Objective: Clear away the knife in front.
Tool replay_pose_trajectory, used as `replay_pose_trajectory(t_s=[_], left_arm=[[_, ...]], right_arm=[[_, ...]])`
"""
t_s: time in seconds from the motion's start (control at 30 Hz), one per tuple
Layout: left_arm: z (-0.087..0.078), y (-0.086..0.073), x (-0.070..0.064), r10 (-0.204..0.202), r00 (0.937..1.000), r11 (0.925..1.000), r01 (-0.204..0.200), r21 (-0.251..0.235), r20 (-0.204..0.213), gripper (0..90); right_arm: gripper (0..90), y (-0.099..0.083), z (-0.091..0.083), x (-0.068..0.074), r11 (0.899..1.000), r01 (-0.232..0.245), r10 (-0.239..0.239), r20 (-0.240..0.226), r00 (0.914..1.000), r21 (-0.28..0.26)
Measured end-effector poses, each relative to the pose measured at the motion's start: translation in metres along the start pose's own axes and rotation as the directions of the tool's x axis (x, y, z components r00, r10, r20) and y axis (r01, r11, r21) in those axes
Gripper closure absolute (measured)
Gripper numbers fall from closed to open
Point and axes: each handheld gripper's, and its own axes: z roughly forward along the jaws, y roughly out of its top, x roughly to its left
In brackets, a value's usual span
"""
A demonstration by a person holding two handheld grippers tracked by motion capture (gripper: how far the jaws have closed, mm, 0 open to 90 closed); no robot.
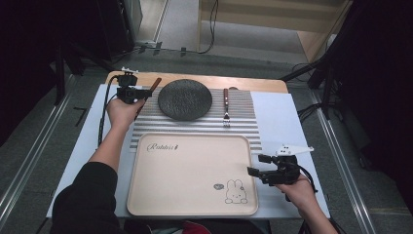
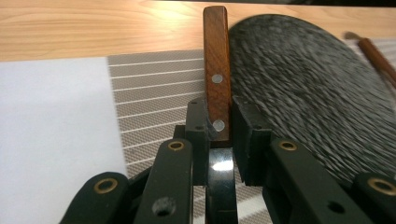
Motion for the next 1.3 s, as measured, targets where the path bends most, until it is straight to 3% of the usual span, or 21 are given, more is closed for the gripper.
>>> replay_pose_trajectory(t_s=[0.2, 0.4, 0.67, 1.03, 1.3], left_arm=[[-0.009, 0.0, -0.009, 0.068, 0.9966, 0.9974, -0.069, 0.021, 0.046, 77.9], [-0.018, 0.0, -0.021, 0.13, 0.9872, 0.9912, -0.132, 0.014, 0.092, 77.9], [-0.024, -0.006, -0.03, 0.163, 0.9747, 0.9864, -0.164, -0.007, 0.153, 77.9], [-0.035, -0.02, -0.047, 0.222, 0.9504, 0.9742, -0.226, -0.01, 0.217, 77.9], [-0.041, -0.034, -0.058, 0.246, 0.9322, 0.9686, -0.247, -0.031, 0.266, 77.8]], right_arm=[[20.3, 0.0, 0.0, 0.0, 1.0, 0.0, 0.0, 0.002, 1.0, 0.002], [20.3, 0.0, 0.001, -0.001, 1.0, 0.001, -0.001, 0.004, 1.0, 0.002], [20.3, 0.0, 0.001, 0.0, 1.0, 0.001, -0.001, 0.004, 1.0, 0.005], [20.3, -0.001, 0.001, 0.0, 1.0, 0.001, -0.001, 0.005, 1.0, 0.007], [20.3, -0.001, 0.001, -0.001, 1.0, 0.0, 0.0, 0.005, 1.0, 0.009]])
